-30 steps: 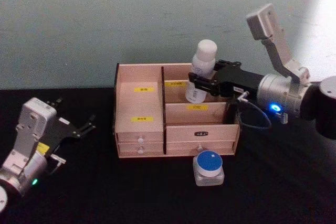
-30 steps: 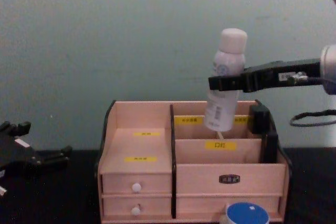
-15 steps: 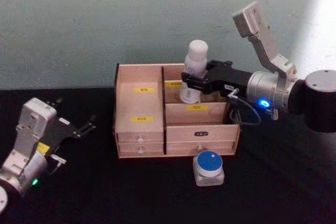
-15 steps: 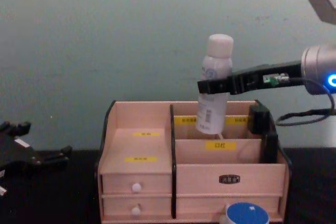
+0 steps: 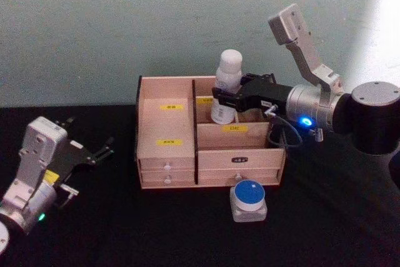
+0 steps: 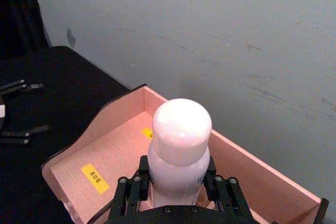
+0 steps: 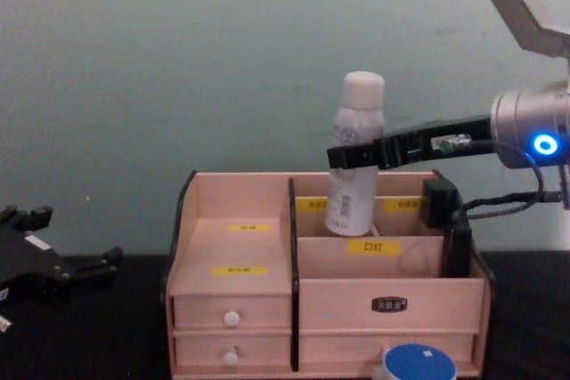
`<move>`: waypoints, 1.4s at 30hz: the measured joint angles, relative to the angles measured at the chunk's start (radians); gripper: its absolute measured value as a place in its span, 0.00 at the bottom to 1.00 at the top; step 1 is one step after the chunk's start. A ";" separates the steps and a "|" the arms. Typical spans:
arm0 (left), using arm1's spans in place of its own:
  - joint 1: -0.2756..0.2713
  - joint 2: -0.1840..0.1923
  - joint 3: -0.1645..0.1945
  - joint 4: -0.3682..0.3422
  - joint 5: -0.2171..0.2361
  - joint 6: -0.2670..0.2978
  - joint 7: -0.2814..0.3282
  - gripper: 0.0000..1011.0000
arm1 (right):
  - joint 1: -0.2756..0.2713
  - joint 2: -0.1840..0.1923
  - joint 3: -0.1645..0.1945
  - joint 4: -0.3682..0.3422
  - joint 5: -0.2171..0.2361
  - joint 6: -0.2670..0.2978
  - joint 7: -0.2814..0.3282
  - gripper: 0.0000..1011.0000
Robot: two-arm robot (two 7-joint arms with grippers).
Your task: Pick up the facial cleanser and watermelon frost from the table and place them into the tiered storage box.
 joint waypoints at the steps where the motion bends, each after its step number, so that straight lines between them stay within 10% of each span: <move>1: 0.000 0.000 0.000 0.000 0.000 0.000 0.000 0.99 | 0.001 -0.002 0.000 0.003 -0.001 0.000 0.000 0.59; 42: 0.000 0.000 0.000 0.000 0.000 0.000 0.000 0.99 | 0.026 -0.080 -0.006 0.154 -0.068 -0.026 0.003 0.59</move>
